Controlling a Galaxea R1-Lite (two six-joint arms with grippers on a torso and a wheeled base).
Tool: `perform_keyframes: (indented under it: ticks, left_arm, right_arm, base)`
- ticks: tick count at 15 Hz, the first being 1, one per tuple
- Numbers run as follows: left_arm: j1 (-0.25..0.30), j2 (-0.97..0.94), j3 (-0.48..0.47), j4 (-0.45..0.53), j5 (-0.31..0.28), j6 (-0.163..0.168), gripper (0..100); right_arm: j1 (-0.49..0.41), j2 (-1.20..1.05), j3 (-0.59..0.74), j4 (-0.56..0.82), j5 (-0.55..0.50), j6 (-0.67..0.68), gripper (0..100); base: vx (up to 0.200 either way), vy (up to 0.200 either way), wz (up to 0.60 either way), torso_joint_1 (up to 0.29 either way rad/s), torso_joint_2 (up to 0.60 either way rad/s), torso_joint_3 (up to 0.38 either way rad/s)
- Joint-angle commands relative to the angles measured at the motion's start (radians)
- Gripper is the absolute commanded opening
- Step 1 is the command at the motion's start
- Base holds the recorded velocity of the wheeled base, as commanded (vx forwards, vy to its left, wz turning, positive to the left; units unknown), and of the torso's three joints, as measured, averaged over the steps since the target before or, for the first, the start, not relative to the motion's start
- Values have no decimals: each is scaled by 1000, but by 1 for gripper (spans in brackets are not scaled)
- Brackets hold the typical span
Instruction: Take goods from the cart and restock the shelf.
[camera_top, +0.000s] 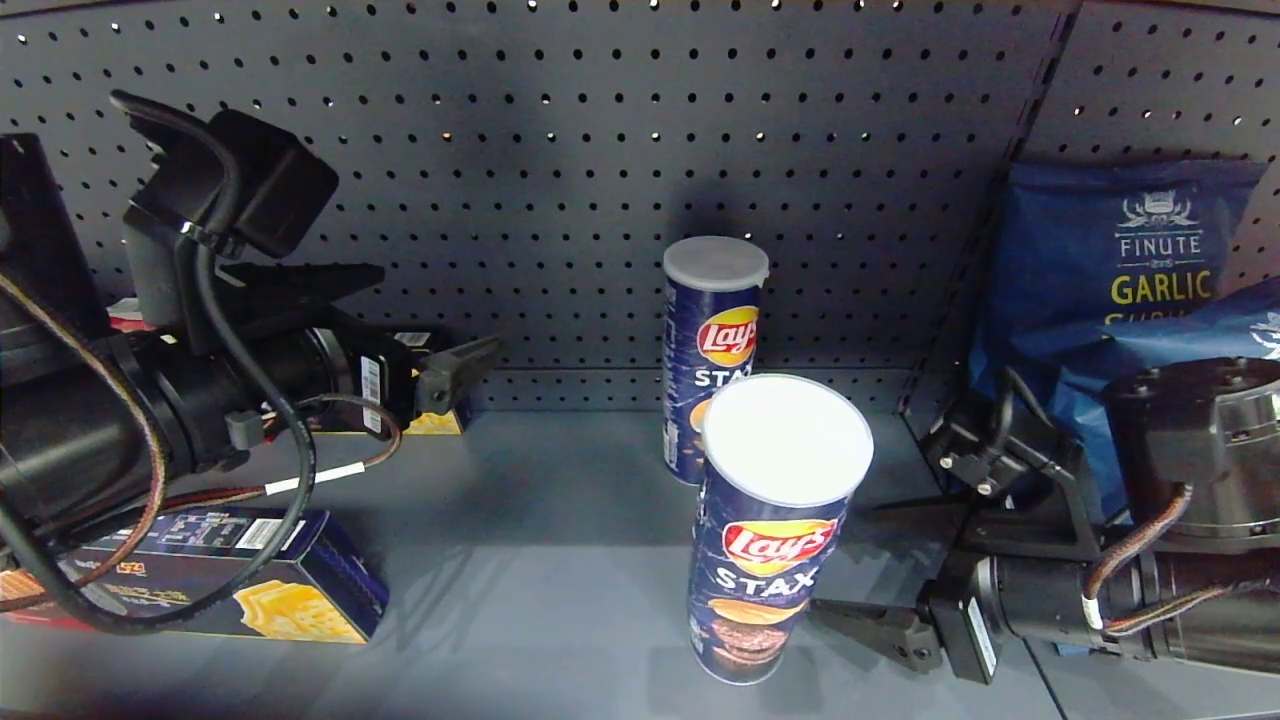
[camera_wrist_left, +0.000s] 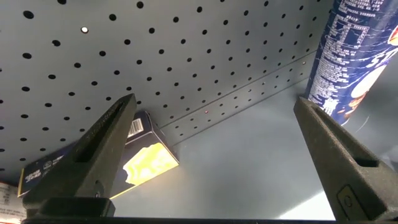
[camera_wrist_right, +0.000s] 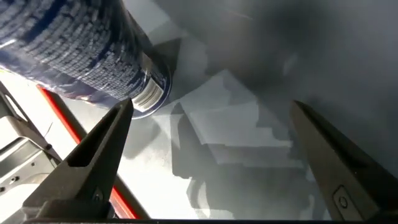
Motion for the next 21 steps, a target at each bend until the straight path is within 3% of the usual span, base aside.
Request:
perform_keyframes:
  ticks: [1, 21]
  left_arm:
    - [1, 2, -1, -1, -2, 0, 100]
    - [15, 24, 1, -24, -2, 0, 100]
  right_arm:
    - [1, 15, -7, -2, 1, -2, 100]
    - [11, 72, -38, -2, 1, -3, 100]
  base:
    - [0, 0, 0, 0, 0, 0]
    - [0, 0, 0, 0, 0, 0]
